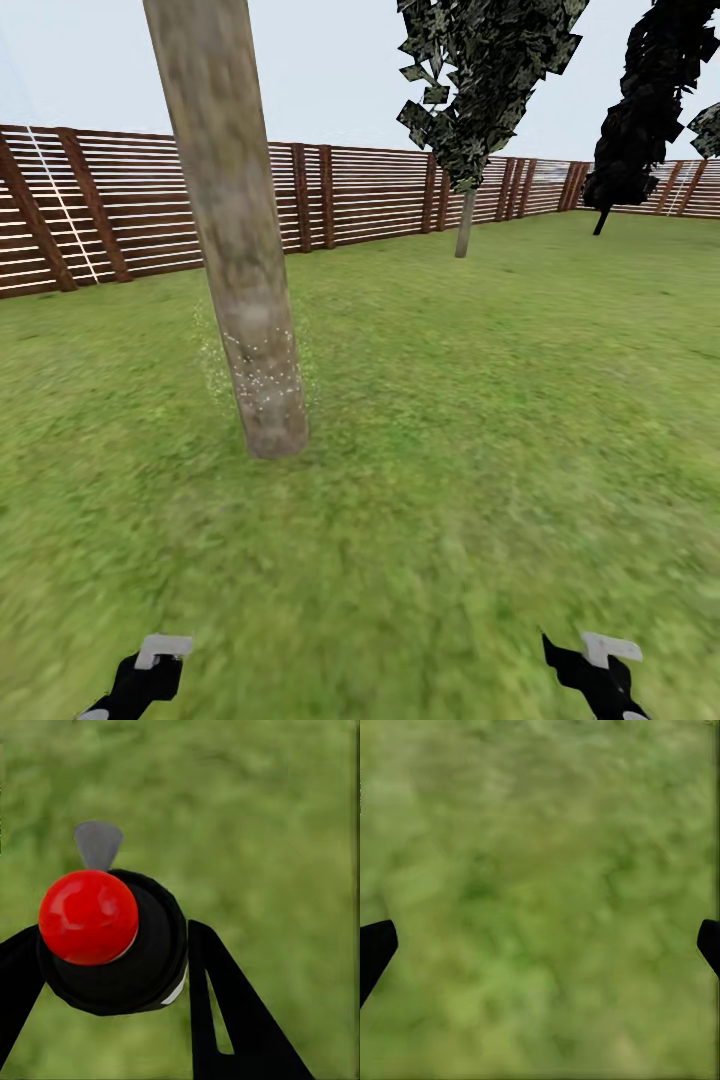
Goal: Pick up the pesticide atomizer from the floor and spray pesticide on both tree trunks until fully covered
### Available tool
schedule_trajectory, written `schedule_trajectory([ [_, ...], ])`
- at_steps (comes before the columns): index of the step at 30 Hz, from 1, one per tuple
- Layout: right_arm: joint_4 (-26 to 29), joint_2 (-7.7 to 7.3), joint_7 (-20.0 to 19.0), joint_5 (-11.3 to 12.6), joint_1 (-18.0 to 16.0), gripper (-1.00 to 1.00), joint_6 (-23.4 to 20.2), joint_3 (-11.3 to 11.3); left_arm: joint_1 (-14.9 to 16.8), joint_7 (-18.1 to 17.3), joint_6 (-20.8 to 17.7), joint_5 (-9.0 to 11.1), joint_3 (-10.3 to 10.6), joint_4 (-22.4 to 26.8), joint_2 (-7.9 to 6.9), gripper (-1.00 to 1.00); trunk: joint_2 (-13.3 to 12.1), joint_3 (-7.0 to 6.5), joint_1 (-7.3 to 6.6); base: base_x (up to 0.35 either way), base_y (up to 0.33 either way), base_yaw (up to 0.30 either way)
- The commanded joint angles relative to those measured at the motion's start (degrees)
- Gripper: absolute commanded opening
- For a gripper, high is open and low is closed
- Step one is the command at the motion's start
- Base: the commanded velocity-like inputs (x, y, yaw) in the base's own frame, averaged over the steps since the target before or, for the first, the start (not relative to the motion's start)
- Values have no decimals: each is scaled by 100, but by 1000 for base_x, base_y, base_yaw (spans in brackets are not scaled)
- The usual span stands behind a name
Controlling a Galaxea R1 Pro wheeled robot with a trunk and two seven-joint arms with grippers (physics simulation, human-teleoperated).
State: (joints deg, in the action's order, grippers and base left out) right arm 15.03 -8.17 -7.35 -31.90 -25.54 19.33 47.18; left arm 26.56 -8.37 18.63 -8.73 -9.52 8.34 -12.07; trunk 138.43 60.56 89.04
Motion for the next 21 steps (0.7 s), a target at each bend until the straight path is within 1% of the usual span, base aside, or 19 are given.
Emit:
schedule_trajectory([
  [1,-12,2,-2,-2,9,100,48,-2,-59,34,82,13,-10,-4,3,-100,0,0,0,0,0,0],
  [2,-22,6,-3,-8,14,100,66,-5,-92,51,117,18,-26,-3,-3,-100,0,0,0,0,0,0],
  [3,-30,18,-3,-9,53,100,74,-6,-106,59,132,18,-140,-6,-10,-100,0,0,0,0,0,0],
  [4,-32,34,-4,-4,108,100,82,-6,-111,61,138,13,-302,-7,-12,-100,0,0,0,0,0,0],
  [5,-34,48,-4,-2,151,100,96,-7,-115,59,144,7,-619,-7,-10,-100,0,0,0,0,0,0],
  [6,-36,59,-4,-2,171,100,101,-8,-118,56,148,4,-833,-9,-3,-100,0,0,0,0,0,0],
  [7,-43,68,-4,-11,178,100,98,-13,-123,55,150,3,-906,-16,1,-100,0,0,0,0,0,0],
  [11,-146,76,-10,-17,181,100,103,-15,-261,57,158,20,-952,-1,3,-100,0,0,0,0,0,0],
  [16,-166,73,-12,-21,181,100,103,-16,-280,57,158,20,-955,-3,3,-100,0,0,0,0,0,0],
  [21,-170,74,-12,-22,181,100,102,-16,-283,55,158,19,-955,-3,3,-100,-201,-90,-110,0,0,0],
])
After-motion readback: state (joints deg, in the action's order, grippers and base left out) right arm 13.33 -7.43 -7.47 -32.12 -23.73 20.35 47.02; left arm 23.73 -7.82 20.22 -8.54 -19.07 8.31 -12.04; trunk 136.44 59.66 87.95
